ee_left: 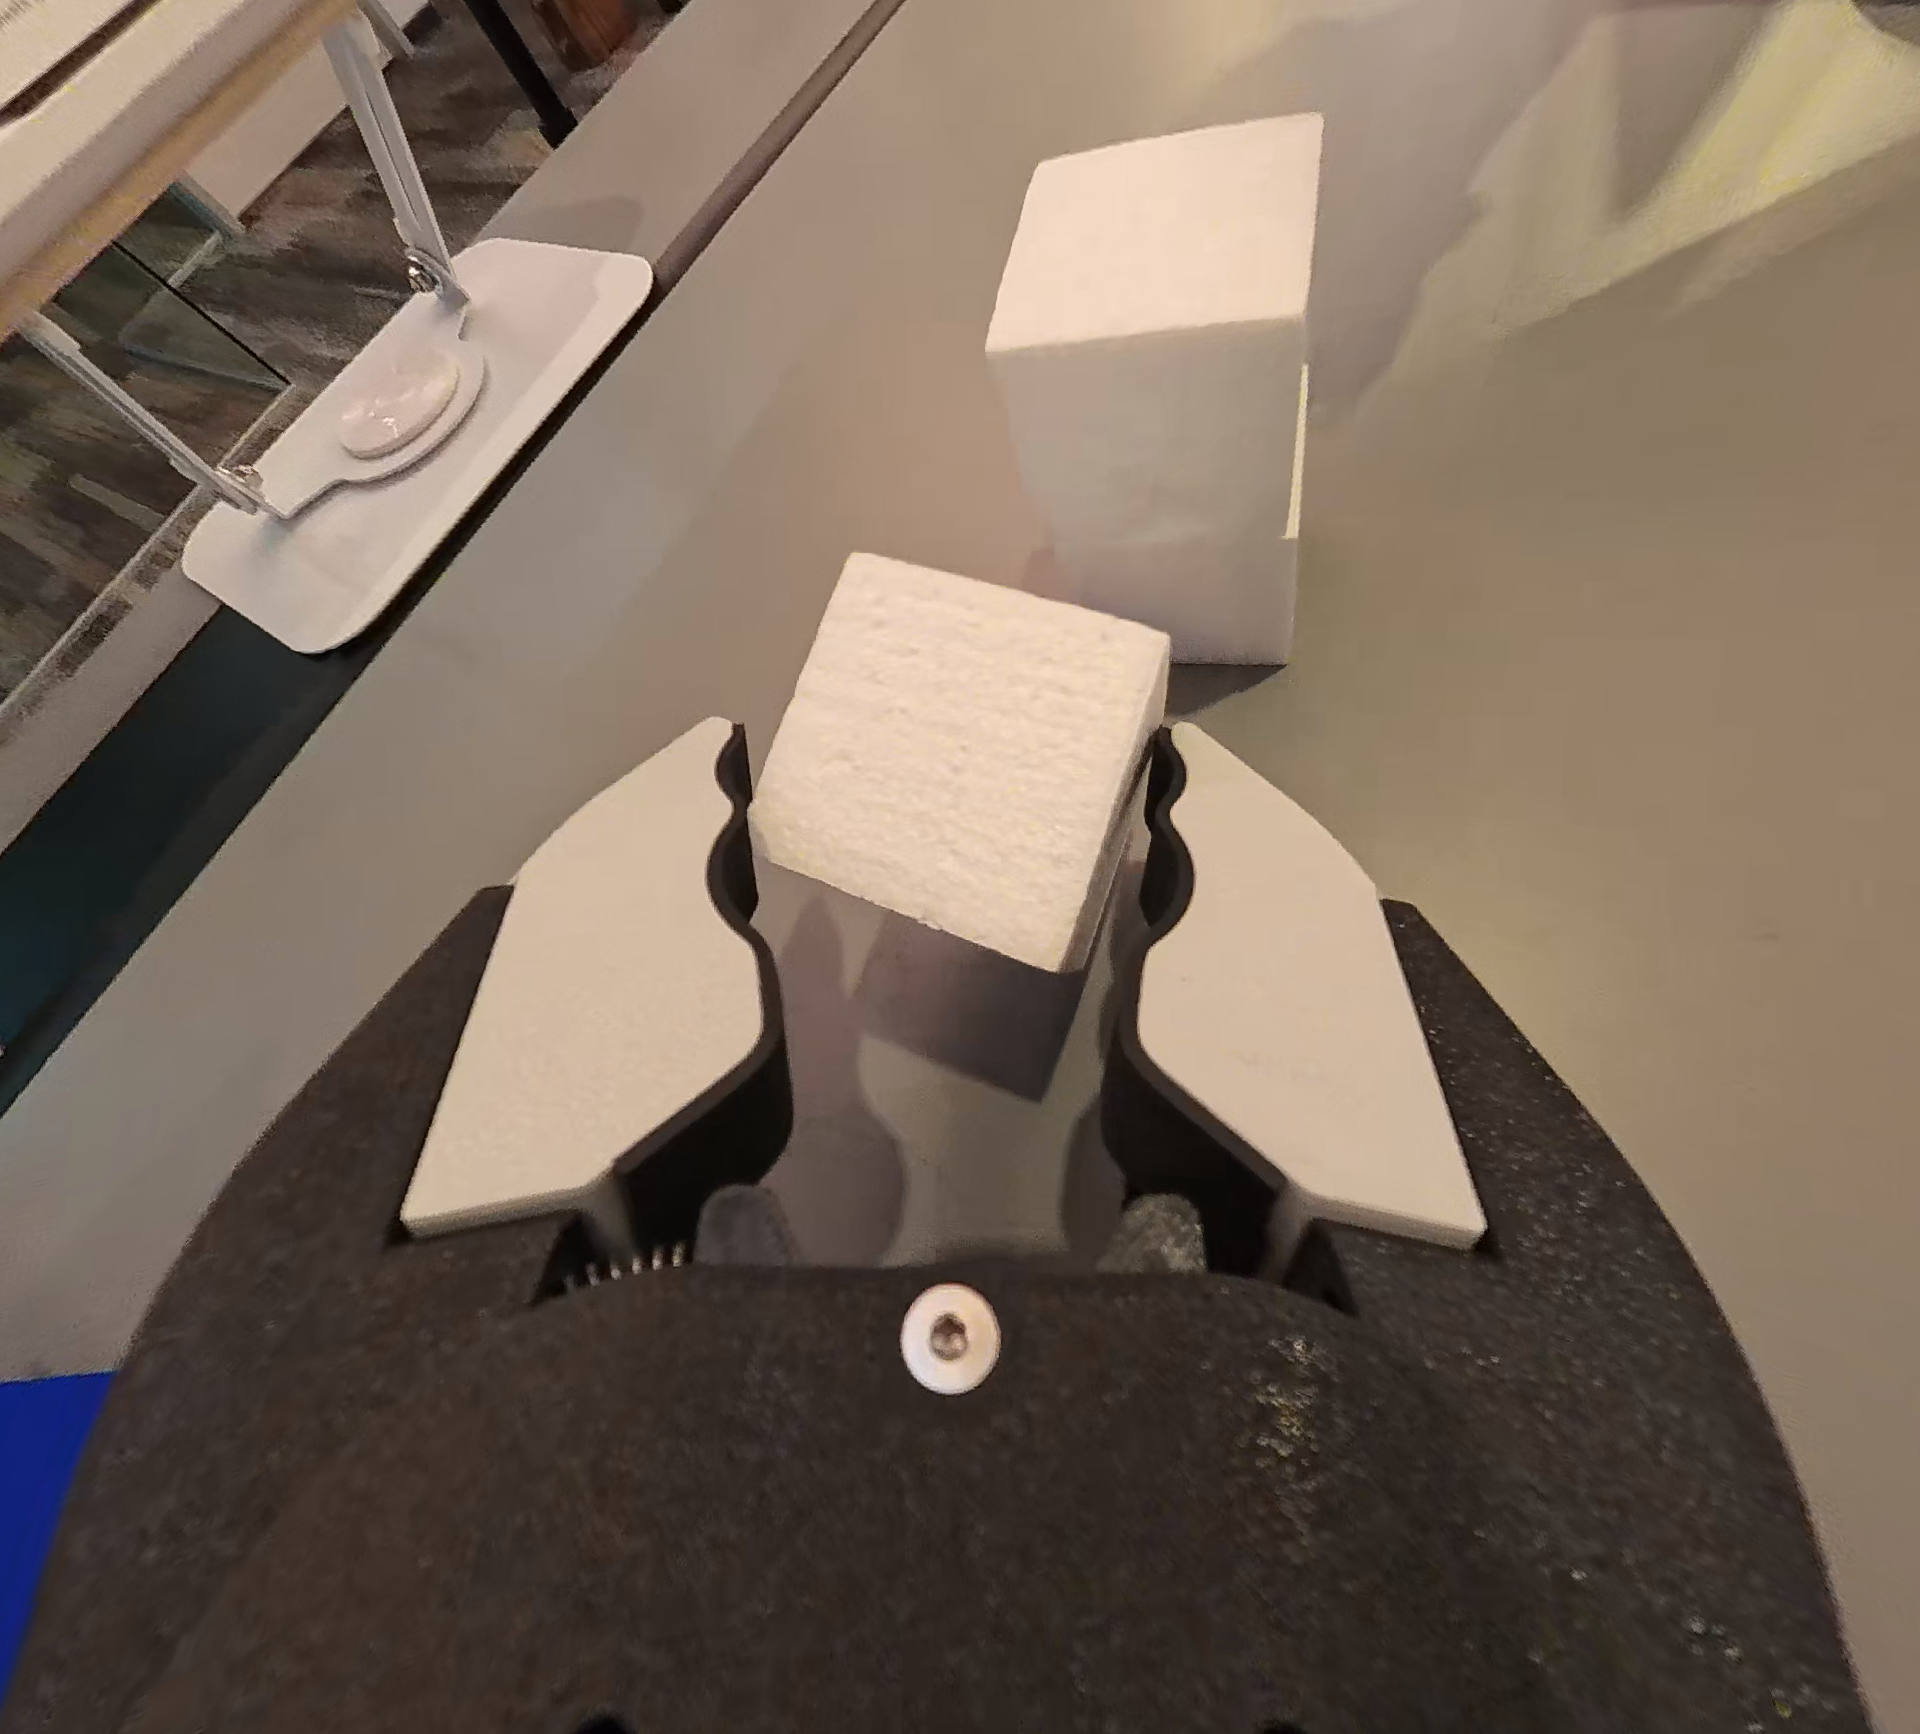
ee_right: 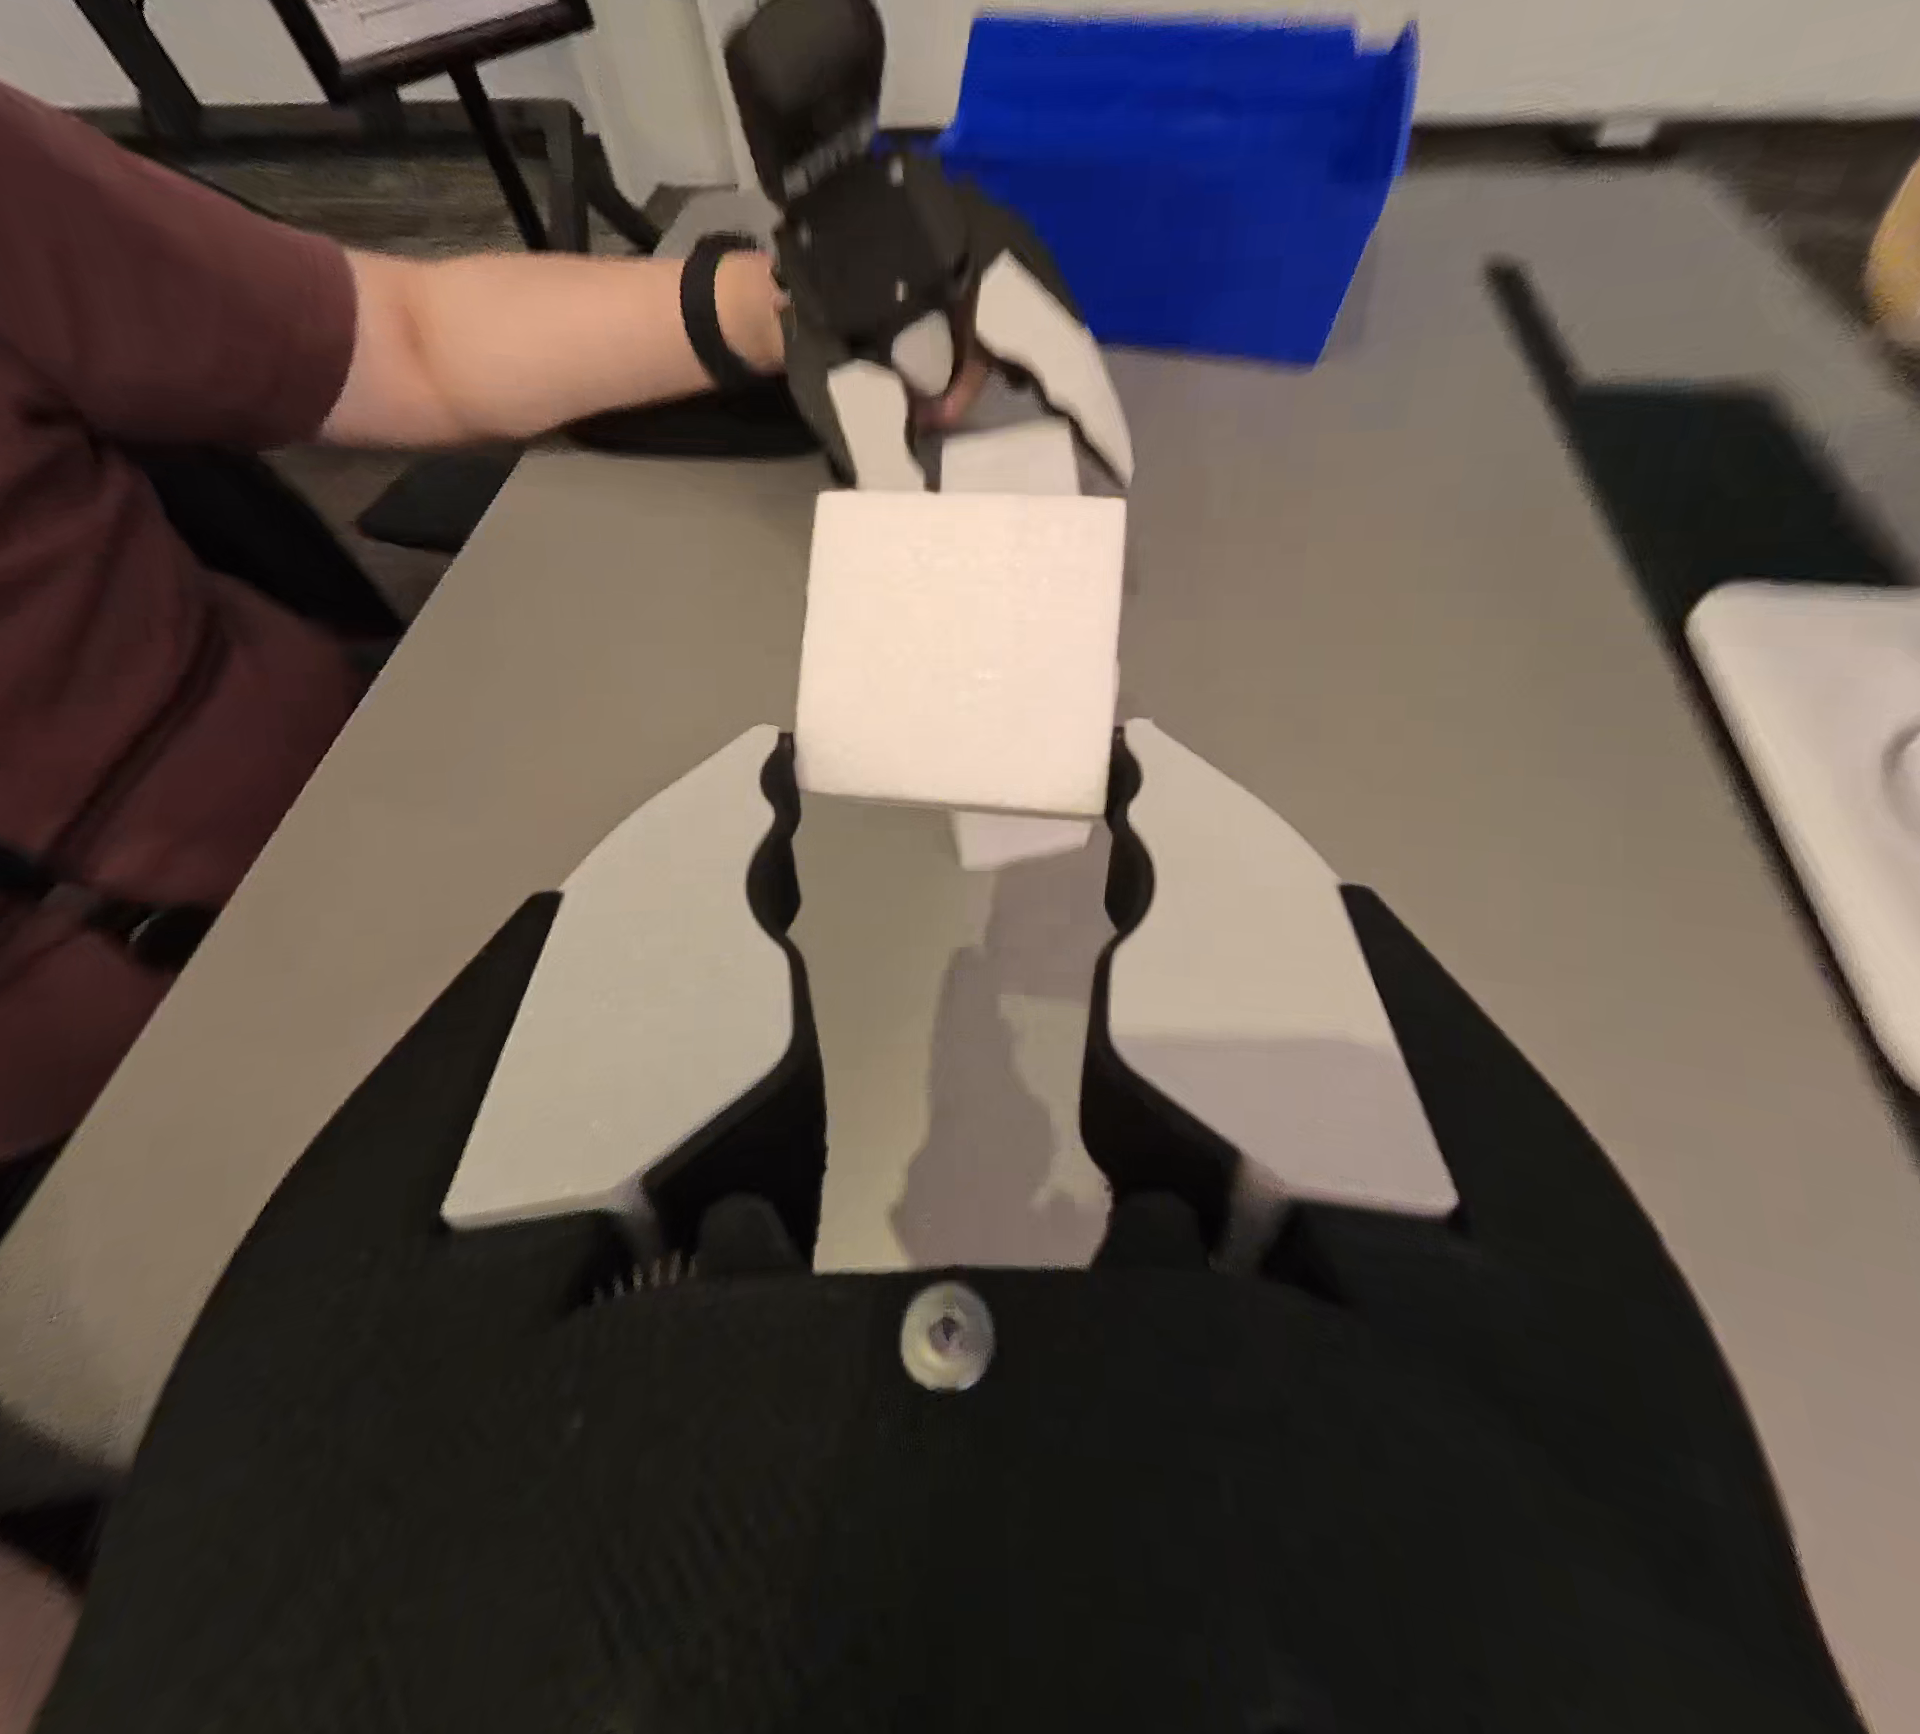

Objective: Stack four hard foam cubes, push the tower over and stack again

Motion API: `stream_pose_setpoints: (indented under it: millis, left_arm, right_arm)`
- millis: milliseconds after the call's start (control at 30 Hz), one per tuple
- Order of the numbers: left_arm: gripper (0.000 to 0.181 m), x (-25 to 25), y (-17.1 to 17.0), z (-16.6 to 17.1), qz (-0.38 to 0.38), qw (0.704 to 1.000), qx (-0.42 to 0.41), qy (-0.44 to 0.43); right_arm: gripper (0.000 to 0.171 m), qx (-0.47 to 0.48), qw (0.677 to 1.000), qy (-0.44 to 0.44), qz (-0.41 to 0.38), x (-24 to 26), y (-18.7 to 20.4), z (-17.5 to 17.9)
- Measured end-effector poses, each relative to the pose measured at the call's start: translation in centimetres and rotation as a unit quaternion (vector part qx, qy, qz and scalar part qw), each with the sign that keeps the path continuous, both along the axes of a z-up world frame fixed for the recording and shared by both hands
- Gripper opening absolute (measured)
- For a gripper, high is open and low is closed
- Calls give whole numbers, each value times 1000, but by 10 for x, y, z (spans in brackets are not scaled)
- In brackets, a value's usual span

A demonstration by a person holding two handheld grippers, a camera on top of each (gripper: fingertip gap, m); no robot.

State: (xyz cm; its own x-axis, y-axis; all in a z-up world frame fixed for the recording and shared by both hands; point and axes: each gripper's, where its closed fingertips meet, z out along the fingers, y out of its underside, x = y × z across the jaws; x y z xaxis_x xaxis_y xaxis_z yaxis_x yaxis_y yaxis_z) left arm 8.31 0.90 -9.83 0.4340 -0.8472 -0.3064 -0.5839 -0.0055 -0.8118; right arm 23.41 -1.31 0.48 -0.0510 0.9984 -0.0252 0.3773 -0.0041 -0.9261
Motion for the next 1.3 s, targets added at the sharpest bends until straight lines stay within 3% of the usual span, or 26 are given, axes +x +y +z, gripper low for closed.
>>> stream_pose_setpoints:
  millis: [67, 200, 633, 1100, 1300]
  left_arm:
    - [73, -1, -1, 1, -2, 1000, -3, 1]
    - [73, -2, -2, -2, -4, 1000, -12, -2]
    - [73, 0, -11, -16, -28, 999, -37, 20]
    - [73, 1, -15, -19, -39, 998, -47, 27]
    - [73, 1, -18, -23, -42, 997, -51, 35]
  right_arm:
    - [58, 41, 999, -10, 0, -16, -3, 12]
    - [58, 78, 991, -102, 48, -39, -11, -1]
    - [58, -12, 962, -248, 110, -64, 3, -37]
    - [59, -18, 962, -249, 113, -70, 5, -44]
    - [76, -18, 967, -239, 85, -65, 9, -43]
